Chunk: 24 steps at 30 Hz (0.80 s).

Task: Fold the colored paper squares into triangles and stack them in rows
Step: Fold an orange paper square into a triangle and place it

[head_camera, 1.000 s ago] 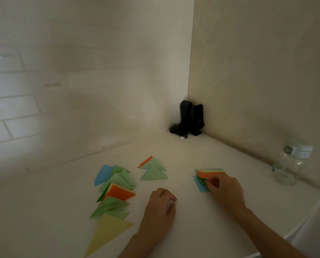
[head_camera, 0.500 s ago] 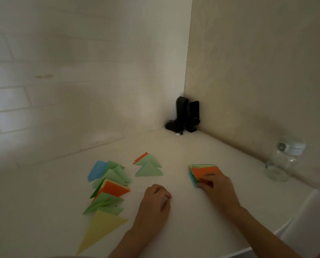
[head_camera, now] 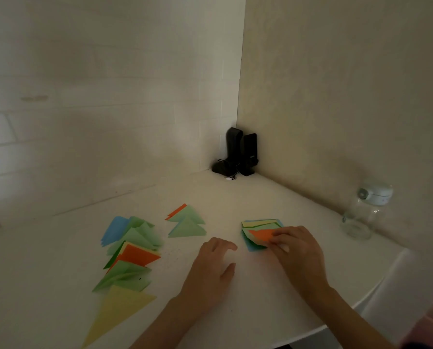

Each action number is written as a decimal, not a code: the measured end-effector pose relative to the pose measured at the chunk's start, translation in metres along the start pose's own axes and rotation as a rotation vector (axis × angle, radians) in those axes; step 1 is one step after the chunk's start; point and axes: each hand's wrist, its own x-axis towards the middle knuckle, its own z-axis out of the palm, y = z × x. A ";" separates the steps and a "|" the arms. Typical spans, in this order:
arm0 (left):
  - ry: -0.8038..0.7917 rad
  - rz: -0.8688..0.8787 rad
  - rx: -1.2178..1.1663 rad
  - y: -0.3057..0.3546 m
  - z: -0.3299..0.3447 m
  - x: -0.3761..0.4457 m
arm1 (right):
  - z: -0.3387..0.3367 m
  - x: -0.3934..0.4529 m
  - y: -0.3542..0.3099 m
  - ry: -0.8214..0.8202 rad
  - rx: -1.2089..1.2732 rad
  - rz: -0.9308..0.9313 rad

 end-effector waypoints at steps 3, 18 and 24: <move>0.048 0.105 0.025 0.004 -0.008 -0.009 | -0.003 -0.006 -0.029 -0.006 0.030 -0.143; 0.014 0.053 -0.039 -0.026 -0.010 -0.030 | 0.024 -0.033 -0.049 -0.503 0.335 0.058; 0.050 -0.046 -0.100 -0.020 -0.005 -0.020 | 0.033 -0.032 -0.051 -0.467 0.302 0.215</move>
